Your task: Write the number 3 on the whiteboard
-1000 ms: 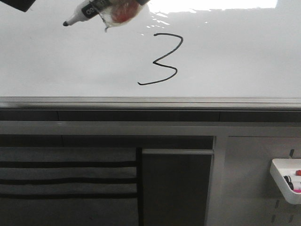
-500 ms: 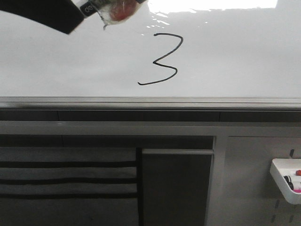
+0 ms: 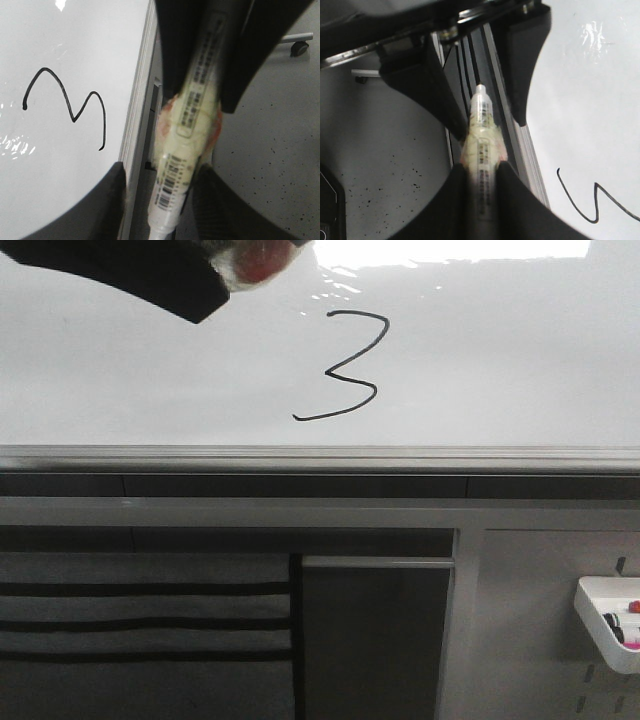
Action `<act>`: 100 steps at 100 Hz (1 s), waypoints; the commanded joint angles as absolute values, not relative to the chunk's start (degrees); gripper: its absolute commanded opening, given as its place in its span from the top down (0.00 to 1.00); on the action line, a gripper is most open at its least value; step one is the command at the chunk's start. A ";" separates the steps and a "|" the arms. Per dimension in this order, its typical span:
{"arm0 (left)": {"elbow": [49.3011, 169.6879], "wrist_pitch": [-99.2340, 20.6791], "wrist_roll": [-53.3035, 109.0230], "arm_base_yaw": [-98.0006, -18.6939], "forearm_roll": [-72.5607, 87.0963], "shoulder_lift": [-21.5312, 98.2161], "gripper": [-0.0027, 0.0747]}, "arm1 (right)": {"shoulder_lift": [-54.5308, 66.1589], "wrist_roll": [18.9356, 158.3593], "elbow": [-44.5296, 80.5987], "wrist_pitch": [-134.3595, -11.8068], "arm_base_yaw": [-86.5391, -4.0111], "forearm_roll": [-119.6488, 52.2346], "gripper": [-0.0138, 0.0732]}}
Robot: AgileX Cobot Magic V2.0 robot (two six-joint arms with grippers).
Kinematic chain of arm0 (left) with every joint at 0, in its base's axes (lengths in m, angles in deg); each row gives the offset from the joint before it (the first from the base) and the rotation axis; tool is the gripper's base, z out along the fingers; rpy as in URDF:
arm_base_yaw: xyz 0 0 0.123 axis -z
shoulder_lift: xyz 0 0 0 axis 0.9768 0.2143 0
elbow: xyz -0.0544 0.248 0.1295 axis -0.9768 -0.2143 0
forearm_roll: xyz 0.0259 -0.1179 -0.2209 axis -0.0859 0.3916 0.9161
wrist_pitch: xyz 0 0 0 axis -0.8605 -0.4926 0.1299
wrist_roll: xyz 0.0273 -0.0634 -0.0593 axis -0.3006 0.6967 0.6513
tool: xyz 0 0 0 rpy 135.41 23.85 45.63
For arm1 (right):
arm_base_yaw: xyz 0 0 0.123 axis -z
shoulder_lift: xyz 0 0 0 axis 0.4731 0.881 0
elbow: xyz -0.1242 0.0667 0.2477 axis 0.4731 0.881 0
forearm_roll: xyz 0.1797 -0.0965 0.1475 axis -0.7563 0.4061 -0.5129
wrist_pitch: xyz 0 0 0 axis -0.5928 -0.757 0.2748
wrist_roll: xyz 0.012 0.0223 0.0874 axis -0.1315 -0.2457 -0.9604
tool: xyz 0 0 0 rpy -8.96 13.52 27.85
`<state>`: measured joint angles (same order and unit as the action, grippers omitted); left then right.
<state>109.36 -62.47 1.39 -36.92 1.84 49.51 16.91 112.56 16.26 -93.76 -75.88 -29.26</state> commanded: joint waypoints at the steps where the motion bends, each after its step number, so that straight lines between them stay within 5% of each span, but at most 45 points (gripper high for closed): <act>1: 111.50 -59.88 1.41 -36.50 3.46 48.62 0.75 | 15.89 113.33 14.83 -89.76 -76.03 -29.30 0.85; 35: 111.50 -60.11 1.41 -36.50 3.56 48.62 0.99 | 15.89 113.33 14.83 -90.51 -76.03 -29.64 0.83; 64: 111.50 -58.66 2.07 -39.62 3.58 48.62 0.99 | 13.52 109.77 14.60 -89.52 -73.44 -29.64 0.39; 100: 111.50 -45.43 30.67 -59.95 4.12 53.15 0.99 | 3.07 98.88 14.71 -93.58 -61.00 -29.88 0.38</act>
<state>109.45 -51.62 23.41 -56.91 2.69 52.29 4.98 99.93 16.26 -95.22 -62.45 -29.25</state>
